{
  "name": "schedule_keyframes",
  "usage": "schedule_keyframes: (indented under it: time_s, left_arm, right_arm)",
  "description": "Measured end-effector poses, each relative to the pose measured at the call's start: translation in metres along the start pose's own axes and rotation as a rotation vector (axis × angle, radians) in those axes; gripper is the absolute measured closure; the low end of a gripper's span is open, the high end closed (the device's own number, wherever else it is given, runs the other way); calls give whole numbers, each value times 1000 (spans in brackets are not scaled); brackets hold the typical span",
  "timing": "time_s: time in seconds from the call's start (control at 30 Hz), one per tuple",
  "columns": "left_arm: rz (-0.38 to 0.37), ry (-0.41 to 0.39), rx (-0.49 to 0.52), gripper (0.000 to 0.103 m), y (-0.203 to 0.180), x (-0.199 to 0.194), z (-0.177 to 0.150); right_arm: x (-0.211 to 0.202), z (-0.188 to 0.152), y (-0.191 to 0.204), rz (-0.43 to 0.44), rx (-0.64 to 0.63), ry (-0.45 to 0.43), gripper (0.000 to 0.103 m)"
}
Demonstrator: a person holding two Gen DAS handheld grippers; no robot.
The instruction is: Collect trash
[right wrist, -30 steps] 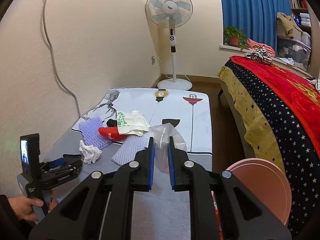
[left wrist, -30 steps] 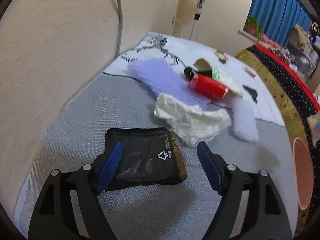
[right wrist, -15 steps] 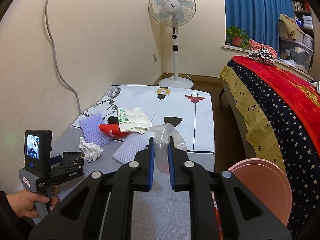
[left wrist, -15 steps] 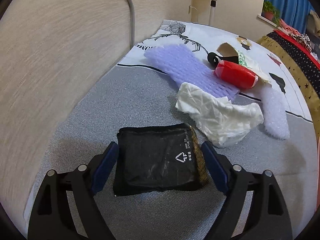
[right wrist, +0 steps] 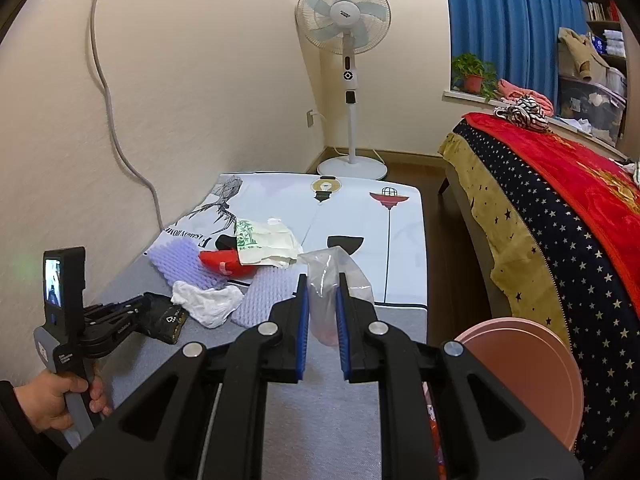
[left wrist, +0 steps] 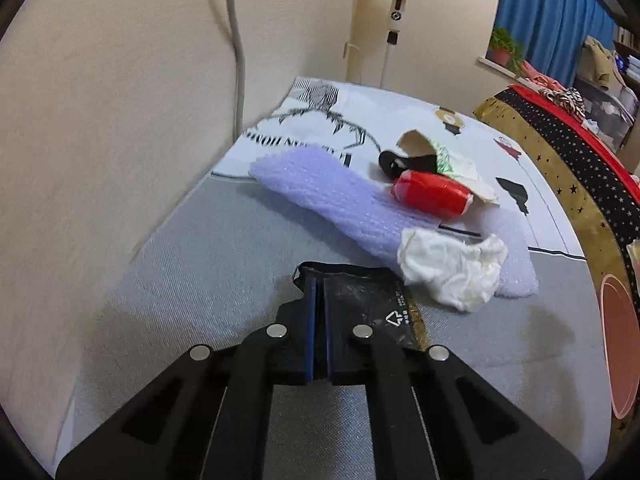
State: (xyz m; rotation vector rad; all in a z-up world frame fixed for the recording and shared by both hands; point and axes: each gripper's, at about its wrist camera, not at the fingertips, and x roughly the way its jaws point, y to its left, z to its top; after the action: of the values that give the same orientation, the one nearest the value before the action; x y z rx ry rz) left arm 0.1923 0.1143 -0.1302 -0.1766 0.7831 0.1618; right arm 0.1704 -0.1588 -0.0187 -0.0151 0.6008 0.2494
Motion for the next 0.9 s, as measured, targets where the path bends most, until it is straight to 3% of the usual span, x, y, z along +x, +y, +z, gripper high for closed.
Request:
schedule_keyframes:
  time_s: [0.33, 0.57, 0.77, 0.9]
  left_arm:
    - [-39, -132, -12, 100, -1, -52, 28]
    - [-29, -194, 57, 100, -15, -102, 39]
    - [-102, -223, 96, 100, -54, -134, 58]
    - [-195, -222, 143, 100, -109, -146, 65]
  right_arm:
    - [-10, 2, -6, 8, 15, -16, 89]
    - [-27, 6, -17, 34, 55, -27, 89]
    - [-58, 19, -51, 7, 151, -32, 90]
    - [-84, 24, -78, -51, 147, -42, 90]
